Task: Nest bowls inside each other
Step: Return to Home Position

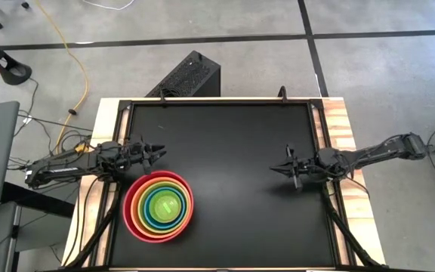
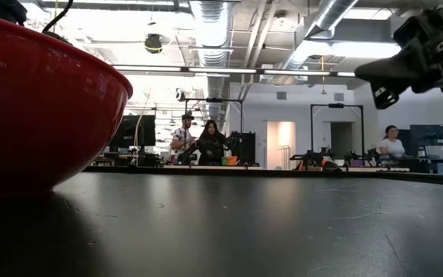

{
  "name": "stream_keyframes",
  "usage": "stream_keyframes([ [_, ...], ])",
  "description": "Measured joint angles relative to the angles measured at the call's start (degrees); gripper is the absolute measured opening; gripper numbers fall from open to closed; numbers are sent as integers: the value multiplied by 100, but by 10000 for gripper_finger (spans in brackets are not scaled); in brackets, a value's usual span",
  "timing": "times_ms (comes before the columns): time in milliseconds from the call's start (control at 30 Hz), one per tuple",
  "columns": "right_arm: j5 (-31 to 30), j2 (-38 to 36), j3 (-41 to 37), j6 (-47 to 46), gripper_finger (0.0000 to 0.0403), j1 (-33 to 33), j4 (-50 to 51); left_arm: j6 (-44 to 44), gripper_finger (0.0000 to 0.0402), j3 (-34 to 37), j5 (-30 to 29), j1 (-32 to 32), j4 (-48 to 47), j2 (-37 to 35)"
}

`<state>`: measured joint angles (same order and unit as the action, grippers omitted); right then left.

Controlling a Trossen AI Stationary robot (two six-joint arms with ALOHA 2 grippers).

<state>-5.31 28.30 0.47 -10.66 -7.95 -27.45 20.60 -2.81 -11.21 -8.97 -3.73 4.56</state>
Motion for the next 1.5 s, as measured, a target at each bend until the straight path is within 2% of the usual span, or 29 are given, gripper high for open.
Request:
stream_keyframes([
  [200, 6, -403, 0, 2, 13, 107, 595, -1, 128, -1, 0, -1, -7, 0],
  [667, 30, -389, -2, 15, 30, 107, 1097, 0, 128, -2, -6, -1, -15, 0],
  [1500, 41, -389, -7, 11, 31, 107, 1394, -1, 128, -2, -8, -1, -19, 0],
])
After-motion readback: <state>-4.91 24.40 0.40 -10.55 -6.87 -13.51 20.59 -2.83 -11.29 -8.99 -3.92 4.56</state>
